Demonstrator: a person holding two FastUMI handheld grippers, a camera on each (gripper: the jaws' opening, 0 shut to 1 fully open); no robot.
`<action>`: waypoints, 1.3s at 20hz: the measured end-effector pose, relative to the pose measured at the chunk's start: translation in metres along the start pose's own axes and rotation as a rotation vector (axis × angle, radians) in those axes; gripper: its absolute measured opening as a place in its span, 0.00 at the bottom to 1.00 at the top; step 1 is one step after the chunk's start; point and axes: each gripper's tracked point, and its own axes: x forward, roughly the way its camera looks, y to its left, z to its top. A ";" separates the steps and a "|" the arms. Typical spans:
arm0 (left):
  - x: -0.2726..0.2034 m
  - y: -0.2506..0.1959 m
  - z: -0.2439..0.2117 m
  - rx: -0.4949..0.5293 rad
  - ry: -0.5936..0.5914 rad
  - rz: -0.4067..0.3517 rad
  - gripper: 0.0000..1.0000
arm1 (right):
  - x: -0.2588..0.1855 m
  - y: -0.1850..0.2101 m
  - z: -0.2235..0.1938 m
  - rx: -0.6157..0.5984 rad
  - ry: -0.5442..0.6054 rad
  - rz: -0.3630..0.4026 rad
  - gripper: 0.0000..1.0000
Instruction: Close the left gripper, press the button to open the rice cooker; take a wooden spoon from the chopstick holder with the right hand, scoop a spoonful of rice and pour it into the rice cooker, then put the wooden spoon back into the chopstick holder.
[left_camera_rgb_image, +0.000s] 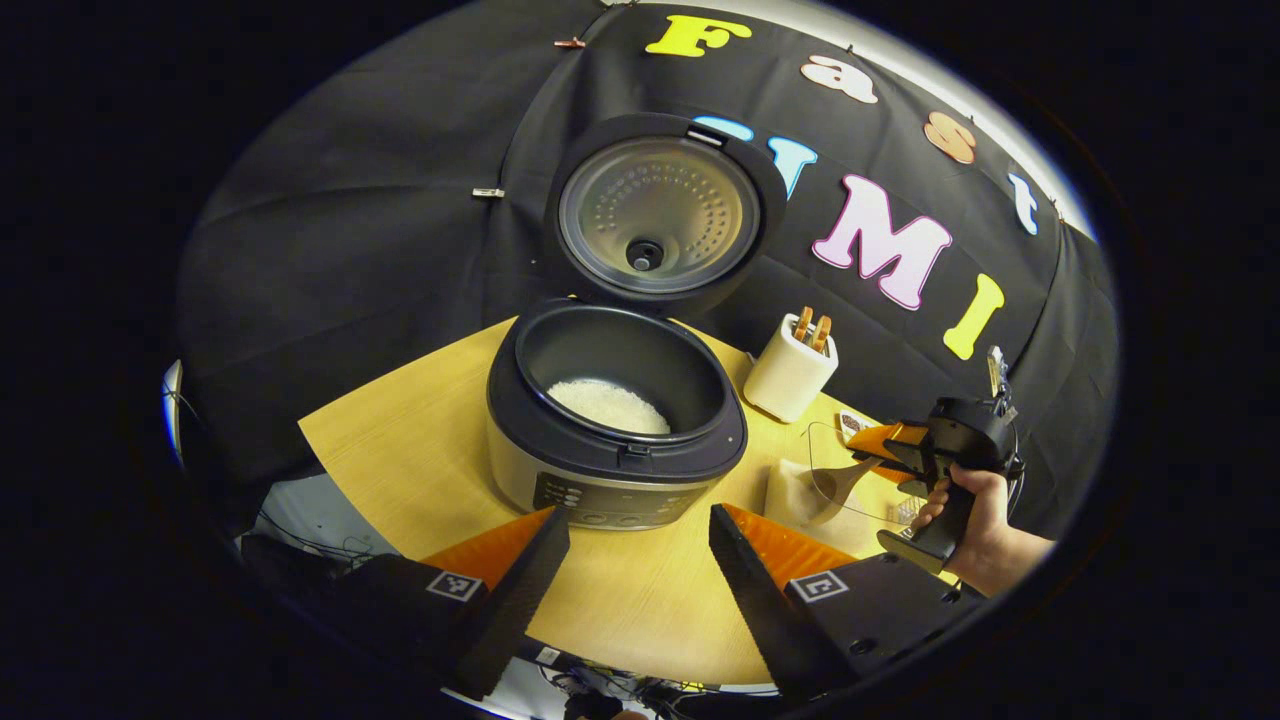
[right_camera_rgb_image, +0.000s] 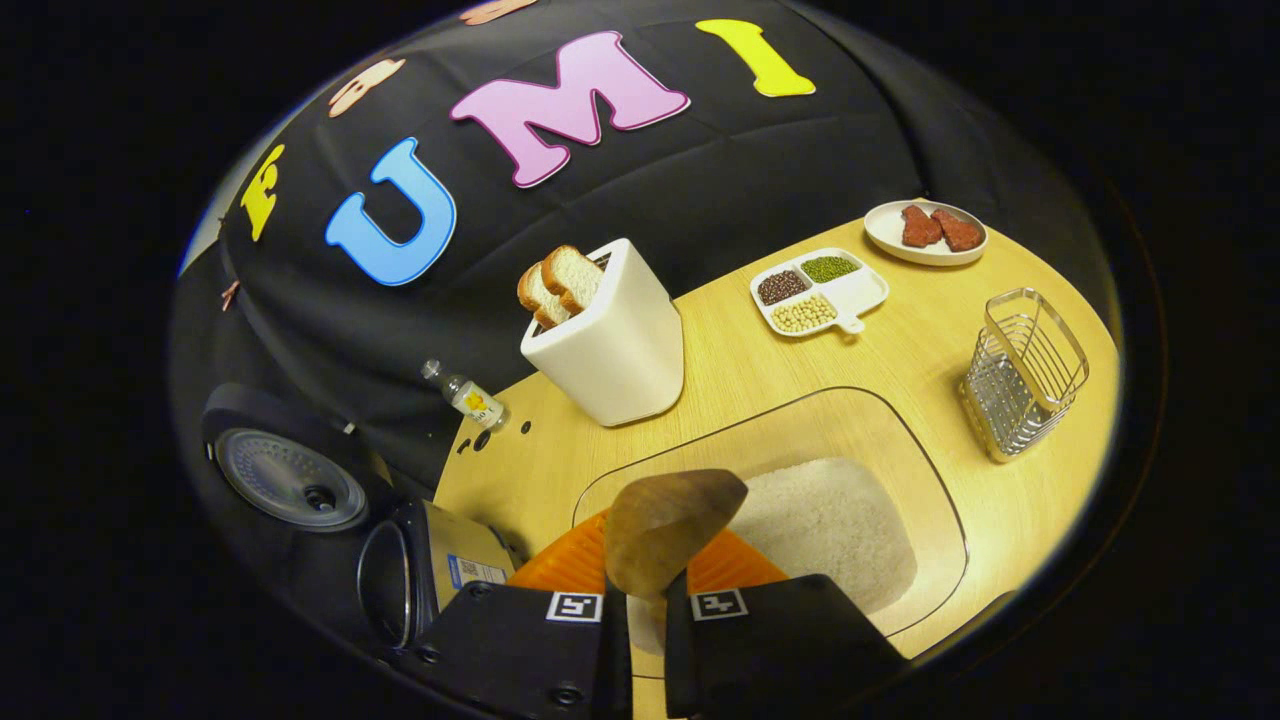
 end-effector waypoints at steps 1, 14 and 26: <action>-0.001 0.001 0.002 -0.005 -0.003 0.001 0.96 | -0.002 0.002 0.000 0.028 0.004 0.005 0.17; -0.008 0.002 0.034 0.042 -0.083 -0.019 0.96 | -0.050 -0.069 0.053 0.382 -0.075 -0.051 0.17; -0.013 -0.002 0.048 0.051 -0.121 -0.048 0.96 | -0.082 -0.039 0.089 0.558 -0.086 0.031 0.17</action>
